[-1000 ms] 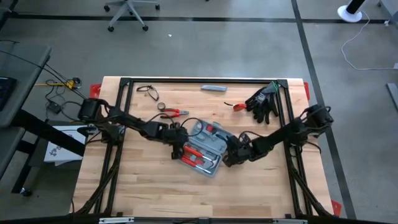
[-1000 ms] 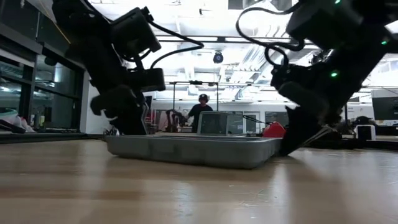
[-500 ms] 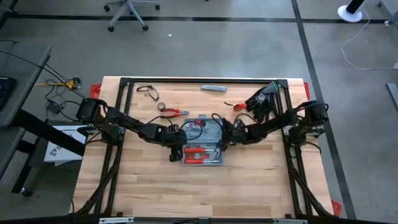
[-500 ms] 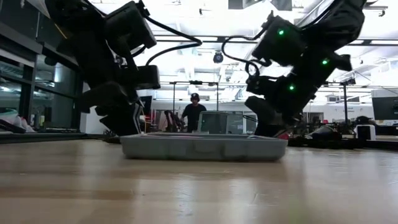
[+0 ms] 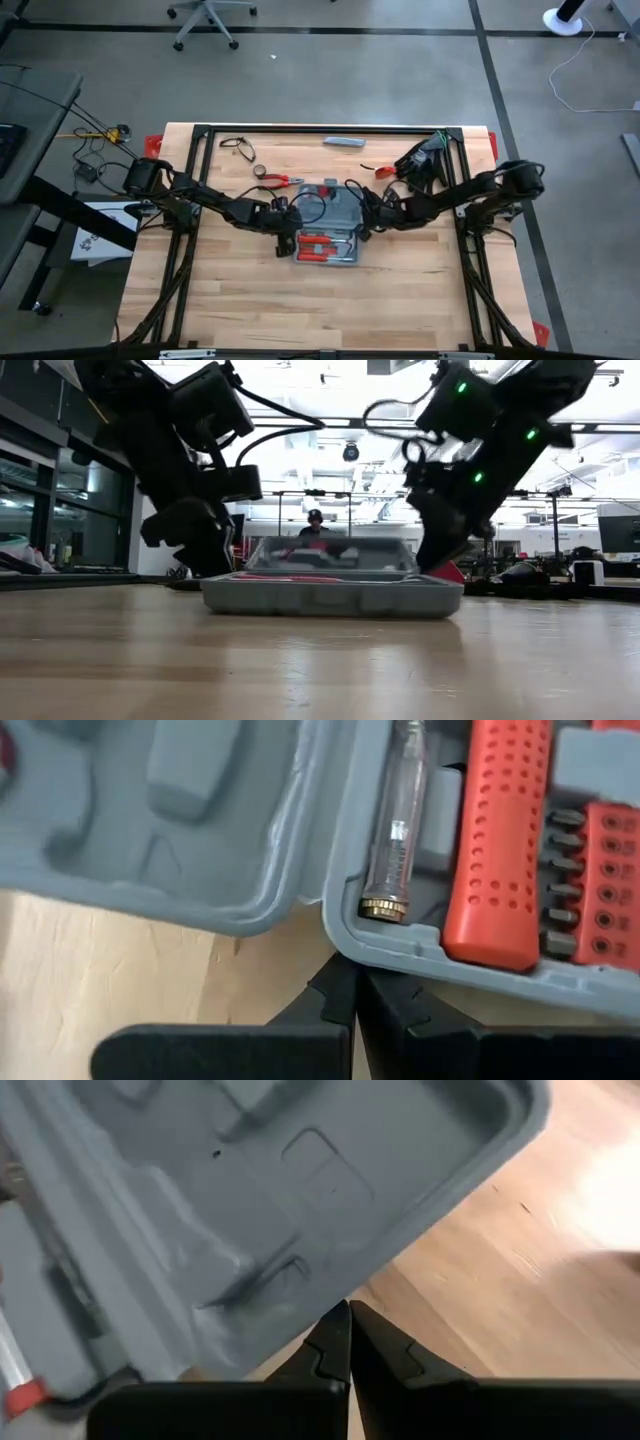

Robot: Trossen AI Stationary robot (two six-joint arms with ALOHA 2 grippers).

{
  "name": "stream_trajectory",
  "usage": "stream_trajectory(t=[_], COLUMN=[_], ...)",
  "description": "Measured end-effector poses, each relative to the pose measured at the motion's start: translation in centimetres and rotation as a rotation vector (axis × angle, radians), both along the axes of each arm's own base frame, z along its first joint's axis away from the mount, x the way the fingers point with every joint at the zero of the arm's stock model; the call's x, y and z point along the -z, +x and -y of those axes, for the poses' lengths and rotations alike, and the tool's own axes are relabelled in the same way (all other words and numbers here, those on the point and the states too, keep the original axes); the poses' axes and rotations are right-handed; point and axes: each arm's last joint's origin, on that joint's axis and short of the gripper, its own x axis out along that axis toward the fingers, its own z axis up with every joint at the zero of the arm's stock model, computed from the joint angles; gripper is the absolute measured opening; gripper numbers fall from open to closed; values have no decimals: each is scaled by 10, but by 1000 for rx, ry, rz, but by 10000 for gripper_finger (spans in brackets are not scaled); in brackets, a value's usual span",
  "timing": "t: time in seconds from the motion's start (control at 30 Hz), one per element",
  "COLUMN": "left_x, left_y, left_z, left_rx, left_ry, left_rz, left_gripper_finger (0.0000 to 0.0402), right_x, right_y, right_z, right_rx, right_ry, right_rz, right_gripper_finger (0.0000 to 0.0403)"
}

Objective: Prefit tool cases

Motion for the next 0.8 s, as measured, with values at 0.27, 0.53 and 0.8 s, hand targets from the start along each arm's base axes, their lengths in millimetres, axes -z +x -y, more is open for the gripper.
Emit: stream_trajectory(t=[0.27,0.53,0.8], left_x=[-4,-1,3], left_y=[9,12,11], left_z=[4,5,14], left_rx=[13,13,28], left_ry=[-17,-32,-43], left_rz=[101,117,105], left_gripper_finger=[1,1,1], right_x=[-12,-11,-11], right_y=[-20,-26,-31], right_z=[-25,-36,-53], right_rx=[42,73,37], right_ry=[10,29,63], right_rz=[-16,-20,-11], right_gripper_finger=[0,0,0])
